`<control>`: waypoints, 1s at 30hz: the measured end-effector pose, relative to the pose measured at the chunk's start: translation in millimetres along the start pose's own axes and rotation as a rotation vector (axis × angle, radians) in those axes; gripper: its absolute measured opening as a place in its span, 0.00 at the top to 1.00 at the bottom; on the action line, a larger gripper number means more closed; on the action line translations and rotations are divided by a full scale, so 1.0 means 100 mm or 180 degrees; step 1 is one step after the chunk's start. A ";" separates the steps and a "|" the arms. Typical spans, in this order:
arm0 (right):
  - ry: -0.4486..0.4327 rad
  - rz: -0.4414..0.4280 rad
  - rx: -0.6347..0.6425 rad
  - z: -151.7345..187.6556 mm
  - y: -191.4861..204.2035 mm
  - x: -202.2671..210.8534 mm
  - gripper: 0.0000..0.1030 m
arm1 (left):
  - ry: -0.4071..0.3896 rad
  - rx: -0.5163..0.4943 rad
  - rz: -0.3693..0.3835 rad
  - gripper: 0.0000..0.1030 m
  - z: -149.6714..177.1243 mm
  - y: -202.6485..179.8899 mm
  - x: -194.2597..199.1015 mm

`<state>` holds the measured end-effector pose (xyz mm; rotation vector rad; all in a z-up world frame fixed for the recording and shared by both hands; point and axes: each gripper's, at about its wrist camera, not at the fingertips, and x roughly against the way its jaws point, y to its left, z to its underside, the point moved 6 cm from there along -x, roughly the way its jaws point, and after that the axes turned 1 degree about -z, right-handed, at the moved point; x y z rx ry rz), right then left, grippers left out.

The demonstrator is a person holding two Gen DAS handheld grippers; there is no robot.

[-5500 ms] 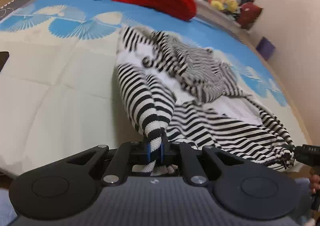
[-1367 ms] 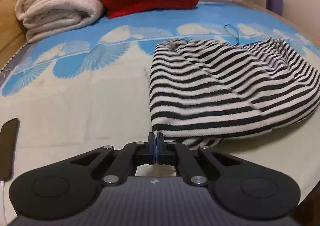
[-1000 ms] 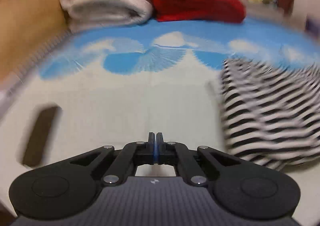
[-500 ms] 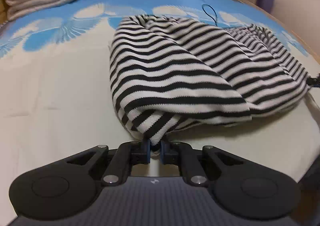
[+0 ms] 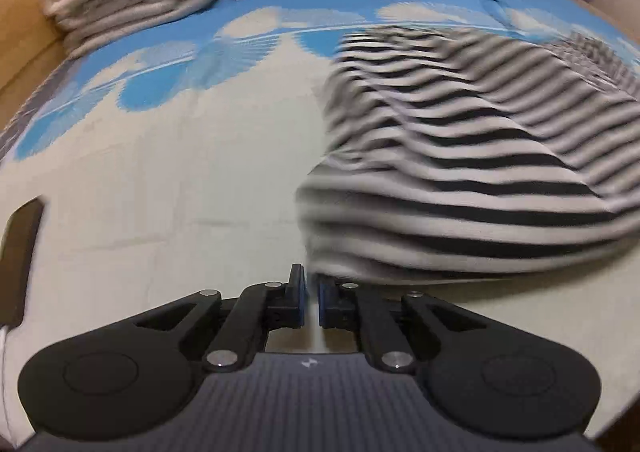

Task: Fold small clothes
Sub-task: 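Tuck the edge under the bundle with the right gripper while the left gripper pinches the other edge, then release the hoodie and move both grippers back above it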

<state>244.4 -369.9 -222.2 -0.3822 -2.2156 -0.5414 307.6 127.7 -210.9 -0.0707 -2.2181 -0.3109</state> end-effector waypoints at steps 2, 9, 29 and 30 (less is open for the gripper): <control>0.0067 0.0007 0.0043 0.03 0.01 -0.03 0.79 | 0.0103 0.0201 -0.0199 0.92 0.01 0.20 0.03; -0.0779 0.0120 0.0195 -0.11 0.09 0.51 0.50 | -0.0353 0.0909 0.0214 0.43 -0.35 0.29 0.60; -0.0160 -0.0536 0.1274 -1.02 1.61 -1.30 0.62 | -0.0058 0.1467 0.0949 0.21 -1.68 -0.07 -1.26; -0.0127 -0.0602 0.1101 -1.09 1.55 -1.38 0.62 | -0.0019 0.1478 0.0960 0.21 -1.67 -0.03 -1.32</control>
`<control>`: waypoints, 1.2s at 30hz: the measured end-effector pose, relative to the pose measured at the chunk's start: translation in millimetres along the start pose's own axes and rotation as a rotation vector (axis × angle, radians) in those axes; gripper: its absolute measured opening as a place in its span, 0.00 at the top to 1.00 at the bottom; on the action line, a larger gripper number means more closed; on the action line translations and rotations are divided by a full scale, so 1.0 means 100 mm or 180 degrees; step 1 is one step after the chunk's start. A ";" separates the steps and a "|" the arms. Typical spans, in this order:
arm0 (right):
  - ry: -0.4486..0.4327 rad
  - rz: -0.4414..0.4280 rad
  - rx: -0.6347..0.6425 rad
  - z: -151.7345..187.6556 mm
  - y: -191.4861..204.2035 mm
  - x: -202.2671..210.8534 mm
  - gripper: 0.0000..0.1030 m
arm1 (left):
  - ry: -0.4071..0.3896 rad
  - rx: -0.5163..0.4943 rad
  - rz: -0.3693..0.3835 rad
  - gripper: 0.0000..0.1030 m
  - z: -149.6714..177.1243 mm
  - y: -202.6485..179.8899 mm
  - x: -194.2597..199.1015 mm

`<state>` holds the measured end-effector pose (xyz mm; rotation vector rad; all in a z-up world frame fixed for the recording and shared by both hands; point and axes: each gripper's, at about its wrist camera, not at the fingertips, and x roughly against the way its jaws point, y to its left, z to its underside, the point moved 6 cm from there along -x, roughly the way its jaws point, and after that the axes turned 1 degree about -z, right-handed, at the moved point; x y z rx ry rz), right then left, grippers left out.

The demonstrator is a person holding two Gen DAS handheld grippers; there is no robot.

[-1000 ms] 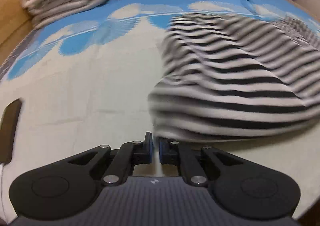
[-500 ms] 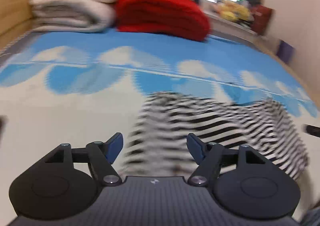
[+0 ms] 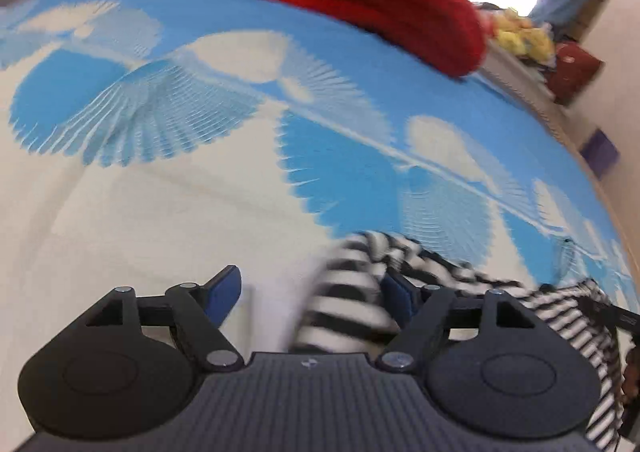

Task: Fold small clothes
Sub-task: 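Release the hoodie and move both grippers back above it, then move both open grippers toward the white-lined end of the bundle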

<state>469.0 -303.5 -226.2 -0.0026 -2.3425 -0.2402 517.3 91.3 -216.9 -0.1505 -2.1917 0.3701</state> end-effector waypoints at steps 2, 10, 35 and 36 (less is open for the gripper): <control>0.0045 -0.0079 -0.0251 0.02 -0.10 -0.09 0.61 | -0.0048 -0.0108 0.0003 0.19 -0.04 0.01 0.01; -0.0179 -0.0046 -0.0226 -0.03 0.04 0.33 0.52 | -0.0144 -0.0173 -0.0037 0.17 0.00 -0.17 0.48; -0.0745 0.0142 -0.0271 2.17 0.47 2.51 0.24 | -0.0538 -0.1184 -0.0902 0.00 2.66 -0.67 2.16; -0.0730 0.0125 -0.0308 2.18 0.46 2.52 0.24 | -0.0537 -0.1175 -0.0901 0.00 2.65 -0.65 2.17</control>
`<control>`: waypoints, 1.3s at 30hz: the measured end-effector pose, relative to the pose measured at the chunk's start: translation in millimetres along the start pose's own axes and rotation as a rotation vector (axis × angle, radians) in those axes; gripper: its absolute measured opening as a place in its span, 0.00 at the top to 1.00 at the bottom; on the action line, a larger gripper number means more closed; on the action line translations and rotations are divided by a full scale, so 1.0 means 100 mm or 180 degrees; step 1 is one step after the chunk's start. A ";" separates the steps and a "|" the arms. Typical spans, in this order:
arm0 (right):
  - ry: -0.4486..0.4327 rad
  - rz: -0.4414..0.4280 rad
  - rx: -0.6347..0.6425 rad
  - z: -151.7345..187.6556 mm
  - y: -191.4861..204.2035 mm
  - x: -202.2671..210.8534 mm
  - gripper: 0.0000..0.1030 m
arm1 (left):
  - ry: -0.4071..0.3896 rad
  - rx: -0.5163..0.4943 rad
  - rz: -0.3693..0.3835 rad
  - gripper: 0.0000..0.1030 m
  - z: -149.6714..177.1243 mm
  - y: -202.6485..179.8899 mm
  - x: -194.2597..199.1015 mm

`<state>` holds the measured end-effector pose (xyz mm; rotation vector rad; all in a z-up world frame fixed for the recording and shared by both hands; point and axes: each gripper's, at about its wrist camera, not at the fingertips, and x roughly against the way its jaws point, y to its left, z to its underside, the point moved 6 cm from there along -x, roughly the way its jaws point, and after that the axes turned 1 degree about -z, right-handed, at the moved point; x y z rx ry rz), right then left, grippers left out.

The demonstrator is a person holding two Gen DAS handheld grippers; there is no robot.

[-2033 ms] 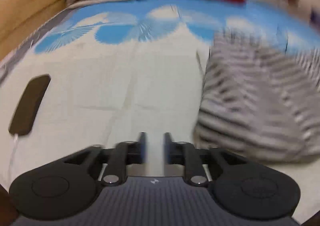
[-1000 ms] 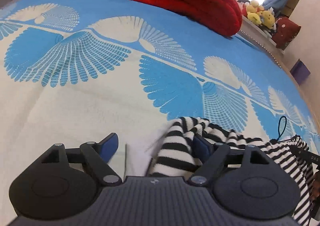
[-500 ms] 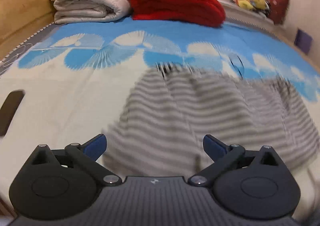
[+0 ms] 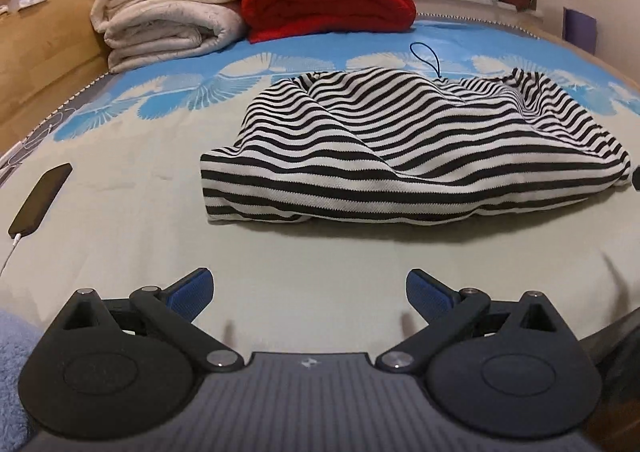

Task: Fold small clothes
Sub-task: 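Move both open grippers toward the white-lined end of the bundle, then grasp the white lining edge of the bundle with the right gripper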

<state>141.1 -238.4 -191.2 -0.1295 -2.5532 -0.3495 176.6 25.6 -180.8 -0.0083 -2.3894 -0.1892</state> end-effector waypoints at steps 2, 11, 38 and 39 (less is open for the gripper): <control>0.0010 0.0004 -0.0066 0.03 -0.04 0.02 0.24 | 0.0021 0.0001 -0.0006 0.00 0.03 0.01 0.01; 0.0005 0.0023 -0.0038 0.09 -0.04 0.06 0.24 | 0.0036 -0.0021 -0.0060 0.00 0.06 0.01 0.01; 0.0242 0.0028 -0.0814 0.03 -0.38 -0.25 0.24 | 0.0166 0.0116 -0.0236 0.00 -0.21 0.23 -0.20; 0.0235 0.0003 -0.1084 0.00 -0.50 -0.27 0.24 | 0.0176 0.0175 -0.0243 0.00 -0.26 0.30 -0.22</control>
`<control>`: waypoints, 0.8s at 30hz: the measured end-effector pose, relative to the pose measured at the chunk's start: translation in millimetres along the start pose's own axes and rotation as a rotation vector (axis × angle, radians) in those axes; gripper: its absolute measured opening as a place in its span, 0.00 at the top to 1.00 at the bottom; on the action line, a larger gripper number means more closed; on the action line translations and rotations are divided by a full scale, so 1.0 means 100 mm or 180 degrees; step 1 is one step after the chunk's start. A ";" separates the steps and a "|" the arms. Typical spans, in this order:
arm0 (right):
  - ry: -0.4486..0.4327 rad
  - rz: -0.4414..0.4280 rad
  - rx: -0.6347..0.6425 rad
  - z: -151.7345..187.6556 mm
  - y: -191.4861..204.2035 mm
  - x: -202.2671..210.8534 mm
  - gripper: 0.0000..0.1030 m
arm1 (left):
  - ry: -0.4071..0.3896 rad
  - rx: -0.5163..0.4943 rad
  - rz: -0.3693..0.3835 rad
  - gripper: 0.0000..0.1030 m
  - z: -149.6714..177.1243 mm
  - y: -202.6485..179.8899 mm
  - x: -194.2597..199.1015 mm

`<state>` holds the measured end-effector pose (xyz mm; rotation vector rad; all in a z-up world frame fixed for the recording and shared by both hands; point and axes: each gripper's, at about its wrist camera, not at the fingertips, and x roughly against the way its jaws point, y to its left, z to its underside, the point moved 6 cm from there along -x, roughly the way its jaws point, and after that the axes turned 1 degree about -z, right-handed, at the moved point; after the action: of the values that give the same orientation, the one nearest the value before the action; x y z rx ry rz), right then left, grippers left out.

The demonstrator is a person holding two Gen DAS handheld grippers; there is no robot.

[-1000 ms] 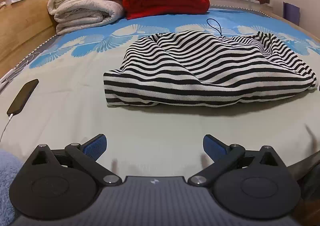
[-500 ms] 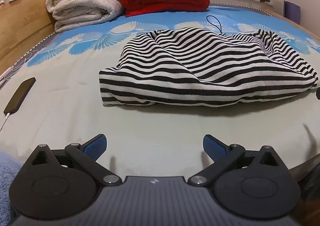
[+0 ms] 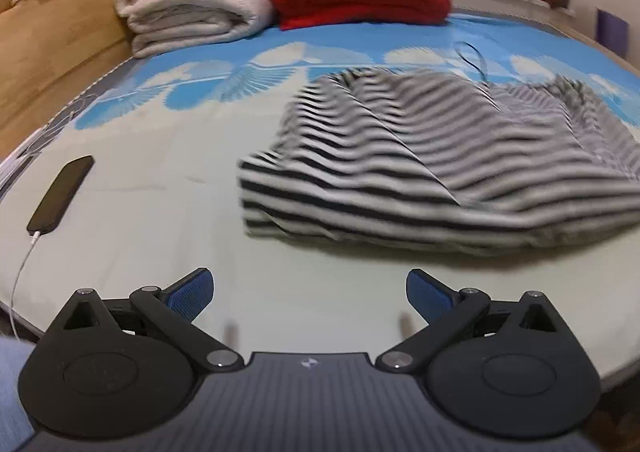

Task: Fold small clothes
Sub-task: 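Grasp the white lining edge of the bundle with the right gripper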

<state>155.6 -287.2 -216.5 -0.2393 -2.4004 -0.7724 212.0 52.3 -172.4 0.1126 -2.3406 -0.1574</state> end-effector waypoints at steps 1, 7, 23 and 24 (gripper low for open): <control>-0.0004 -0.0031 -0.0256 -0.07 -0.10 -0.02 0.25 | 0.0020 0.0075 0.0000 0.00 -0.06 0.07 -0.03; -0.0028 -0.0232 -0.1548 -0.48 -0.63 -0.37 0.25 | 0.0019 0.0428 -0.0230 0.00 -0.46 0.55 -0.26; -0.0319 -0.0157 -0.1826 -0.90 -0.64 -0.72 0.88 | 0.0400 0.0918 -0.0676 0.00 -0.46 1.05 -0.69; -0.0294 -0.0041 -0.1833 -0.89 -0.68 -0.76 0.88 | 0.0426 0.0945 -0.0670 0.00 -0.45 1.06 -0.71</control>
<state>237.5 -393.2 -235.8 -0.4951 -2.2076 -1.4756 290.4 162.5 -175.8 0.5014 -2.2007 0.0938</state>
